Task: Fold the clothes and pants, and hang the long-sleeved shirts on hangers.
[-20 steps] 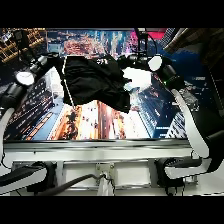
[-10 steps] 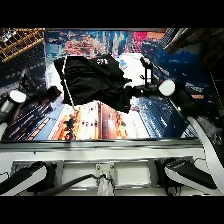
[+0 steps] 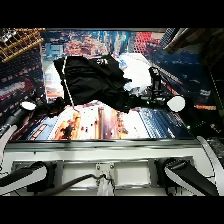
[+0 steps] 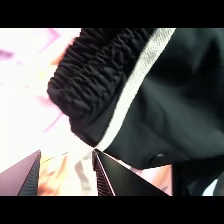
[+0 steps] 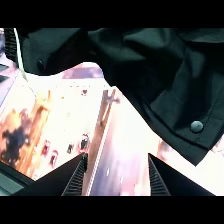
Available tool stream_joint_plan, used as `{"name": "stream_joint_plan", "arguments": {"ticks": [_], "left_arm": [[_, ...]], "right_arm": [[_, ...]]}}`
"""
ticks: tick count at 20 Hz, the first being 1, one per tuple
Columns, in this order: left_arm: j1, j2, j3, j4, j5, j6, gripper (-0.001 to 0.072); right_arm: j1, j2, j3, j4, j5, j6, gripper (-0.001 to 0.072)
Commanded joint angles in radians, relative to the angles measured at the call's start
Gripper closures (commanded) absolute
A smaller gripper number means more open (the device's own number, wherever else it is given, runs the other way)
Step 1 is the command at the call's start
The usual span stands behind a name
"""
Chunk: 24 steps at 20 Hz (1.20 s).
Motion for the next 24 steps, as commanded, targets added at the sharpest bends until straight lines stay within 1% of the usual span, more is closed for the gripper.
{"name": "stream_joint_plan", "arguments": {"ticks": [1,4,7,8,9,10,11,13,16,18,20,22,23,24], "left_arm": [[-0.029,-0.048,-0.003,-0.151,0.053,0.090,0.0367],[-0.059,-0.092,0.001,-0.243,0.103,0.163,0.0368],[-0.071,-0.125,0.032,-0.280,0.121,0.189,0.0370],[-0.072,-0.131,0.048,-0.280,0.119,0.193,0.0414],[-0.074,-0.132,0.065,-0.279,0.119,0.211,0.0540],[-0.073,-0.131,0.083,-0.279,0.118,0.235,0.0641],[-0.073,-0.130,0.103,-0.279,0.108,0.264,0.0696],[-0.068,-0.123,0.134,-0.279,0.075,0.286,0.0696],[-0.066,-0.074,0.142,-0.278,0.018,0.328,0.0696],[-0.066,-0.027,0.142,-0.257,-0.024,0.364,0.0697],[-0.068,0.021,0.140,-0.196,-0.038,0.363,0.0698],[-0.068,0.054,0.140,-0.173,-0.052,0.360,0.0698],[-0.068,0.065,0.140,-0.174,-0.062,0.356,0.0698],[-0.068,0.076,0.140,-0.174,-0.075,0.352,0.0698]], "right_arm": [[0.001,0.008,-0.006,0.007,-0.002,0.013,0.0285],[0.001,0.008,-0.006,0.007,-0.002,0.026,0.0285],[0.001,0.008,-0.006,0.007,-0.002,0.026,0.0285],[0.001,0.008,-0.006,0.005,-0.006,0.027,0.0285],[0.001,0.008,-0.007,-0.004,-0.018,0.040,0.0285],[0.001,0.007,-0.007,-0.029,-0.032,0.075,0.0285],[0.001,0.006,-0.012,-0.074,-0.051,0.142,0.0285],[0.002,0.006,-0.050,-0.099,-0.071,0.254,0.0287],[0.049,0.006,-0.154,-0.087,-0.114,0.328,0.0288],[0.093,0.006,-0.218,-0.080,-0.200,0.394,0.0286],[0.121,0.004,-0.254,-0.080,-0.319,0.483,0.0284],[0.124,-0.033,-0.259,-0.078,-0.407,0.570,0.0280],[0.123,-0.071,-0.259,-0.076,-0.434,0.610,0.0247],[0.123,-0.113,-0.259,-0.050,-0.433,0.637,0.0199]]}}
